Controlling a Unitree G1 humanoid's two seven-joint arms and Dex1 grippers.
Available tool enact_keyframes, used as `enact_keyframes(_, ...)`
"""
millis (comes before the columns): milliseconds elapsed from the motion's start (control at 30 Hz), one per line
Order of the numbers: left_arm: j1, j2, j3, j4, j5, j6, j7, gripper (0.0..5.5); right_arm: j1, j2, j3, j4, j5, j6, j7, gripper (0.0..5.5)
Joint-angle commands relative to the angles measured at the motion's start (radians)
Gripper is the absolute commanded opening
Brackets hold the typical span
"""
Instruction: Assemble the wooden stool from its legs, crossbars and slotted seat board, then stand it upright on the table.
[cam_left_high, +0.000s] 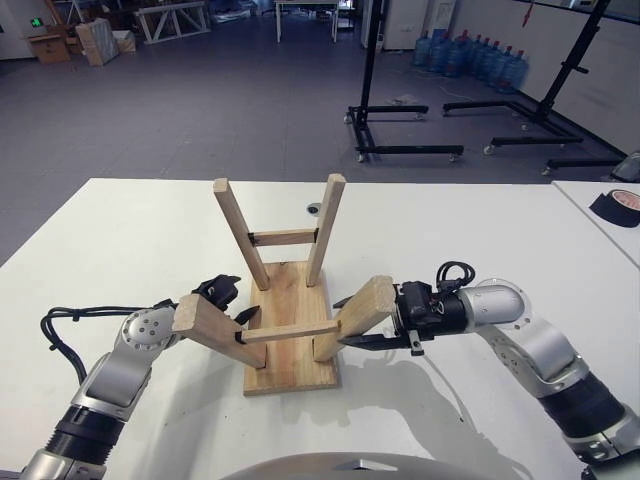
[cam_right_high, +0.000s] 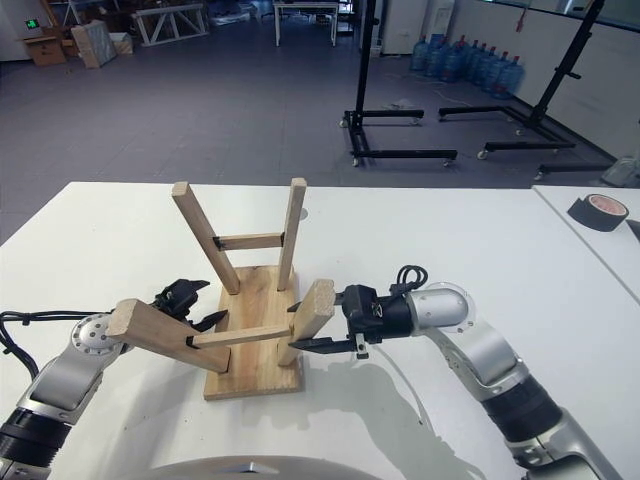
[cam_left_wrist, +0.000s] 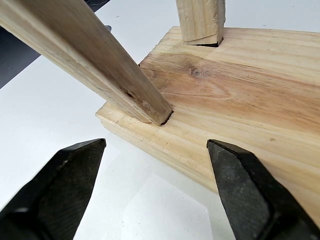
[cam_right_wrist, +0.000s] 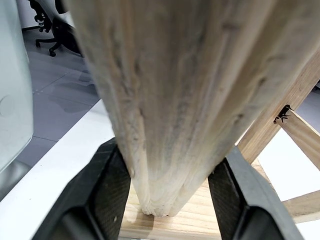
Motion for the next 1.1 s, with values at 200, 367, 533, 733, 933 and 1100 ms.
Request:
enact_keyframes(200, 0.051, -0.001, -0.053, 0.045, 0.032, 0.052, -0.021, 3.71, 0.041, -0.103, 0.093, 0.088, -0.196, 0.168, -0.007, 2.07)
enact_keyframes(367, 0.046, 0.0, -0.062, 0.048, 0.039, 0.05, -0.02, 3.71, 0.003, -0.078, 0.082, 0.024, -0.029, 0.398, -0.036, 2.04)
enact_keyframes(533, 0.048, -0.006, -0.069, 0.047, 0.044, 0.051, -0.012, 3.71, 0.01, -0.084, 0.112, 0.03, -0.152, 0.237, 0.0, 2.03)
enact_keyframes(733, 0.05, -0.012, -0.072, 0.053, 0.043, 0.048, -0.008, 3.71, 0.006, -0.085, 0.153, 0.13, -0.309, 0.011, -0.021, 2.04)
enact_keyframes(933, 0.039, -0.013, -0.074, 0.061, 0.046, 0.041, -0.009, 3.71, -0.04, -0.052, 0.163, 0.134, -0.208, 0.107, -0.041, 2.07)
enact_keyframes(1100, 0.021, -0.013, -0.08, 0.066, 0.045, 0.039, -0.012, 3.71, -0.08, -0.037, 0.214, 0.15, -0.239, 0.138, -0.03, 2.07)
